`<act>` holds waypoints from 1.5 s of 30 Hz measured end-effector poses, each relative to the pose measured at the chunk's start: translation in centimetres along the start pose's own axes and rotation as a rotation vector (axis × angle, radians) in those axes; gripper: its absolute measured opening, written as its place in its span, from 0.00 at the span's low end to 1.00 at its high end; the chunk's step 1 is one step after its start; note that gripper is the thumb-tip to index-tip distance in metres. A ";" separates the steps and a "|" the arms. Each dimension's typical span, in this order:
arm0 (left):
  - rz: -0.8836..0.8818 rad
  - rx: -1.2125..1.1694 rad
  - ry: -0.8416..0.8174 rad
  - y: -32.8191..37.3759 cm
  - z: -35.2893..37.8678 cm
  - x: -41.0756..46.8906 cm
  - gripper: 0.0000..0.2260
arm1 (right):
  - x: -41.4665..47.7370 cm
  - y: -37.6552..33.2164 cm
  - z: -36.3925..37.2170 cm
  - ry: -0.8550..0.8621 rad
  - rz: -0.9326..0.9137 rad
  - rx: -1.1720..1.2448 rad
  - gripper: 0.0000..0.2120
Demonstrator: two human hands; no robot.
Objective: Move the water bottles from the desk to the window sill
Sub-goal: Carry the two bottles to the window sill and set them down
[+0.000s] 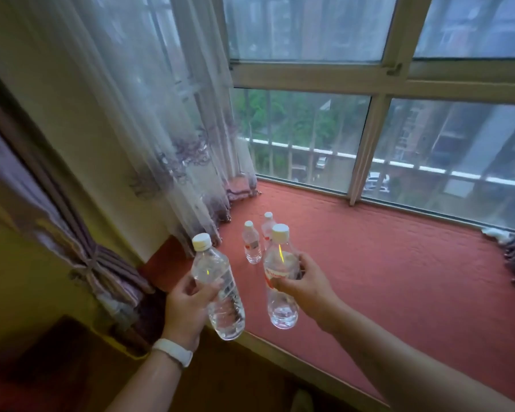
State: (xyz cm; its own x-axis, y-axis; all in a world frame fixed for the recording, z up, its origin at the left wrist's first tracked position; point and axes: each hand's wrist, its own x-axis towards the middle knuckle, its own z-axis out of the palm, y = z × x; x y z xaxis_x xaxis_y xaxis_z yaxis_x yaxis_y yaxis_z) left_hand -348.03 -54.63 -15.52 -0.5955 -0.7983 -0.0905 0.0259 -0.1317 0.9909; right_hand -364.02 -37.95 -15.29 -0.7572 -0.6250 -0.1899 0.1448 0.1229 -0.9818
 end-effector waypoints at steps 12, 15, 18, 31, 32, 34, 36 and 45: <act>-0.016 0.167 -0.179 0.0 9.2 12.9 0.16 | 11.5 -0.6 -6.1 0.106 0.003 0.107 0.23; -0.036 0.178 -0.244 -0.4 11.4 14.9 0.16 | 12.5 -0.5 -7.7 0.165 0.010 0.110 0.22; -0.051 0.197 -0.278 -1.2 13.4 16.9 0.16 | 13.5 -0.3 -9.1 0.204 0.017 0.106 0.22; -0.117 0.374 -0.498 -6.5 16.4 25.1 0.20 | 17.6 4.1 -8.6 0.492 0.132 0.022 0.24; -0.130 0.377 -0.524 -7.0 16.5 25.8 0.21 | 18.0 4.6 -8.2 0.516 0.147 0.020 0.25; -0.148 0.393 -0.563 -8.0 17.0 27.1 0.23 | 19.0 5.4 -7.7 0.552 0.178 0.008 0.25; -0.168 0.411 -0.589 -9.3 17.5 28.1 0.23 | 20.1 6.2 -7.3 0.571 0.212 -0.017 0.27; -0.161 0.528 -0.640 -17.0 19.4 29.7 0.19 | 23.6 12.3 -6.9 0.675 0.286 -0.146 0.25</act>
State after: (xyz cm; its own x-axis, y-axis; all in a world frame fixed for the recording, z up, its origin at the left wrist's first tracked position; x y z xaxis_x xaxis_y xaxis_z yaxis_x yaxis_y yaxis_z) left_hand -381.78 -64.69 -33.17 -0.9040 -0.2851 -0.3186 -0.3819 0.2034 0.9016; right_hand -384.53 -45.89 -31.80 -0.9360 0.0497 -0.3485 0.3439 0.3402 -0.8752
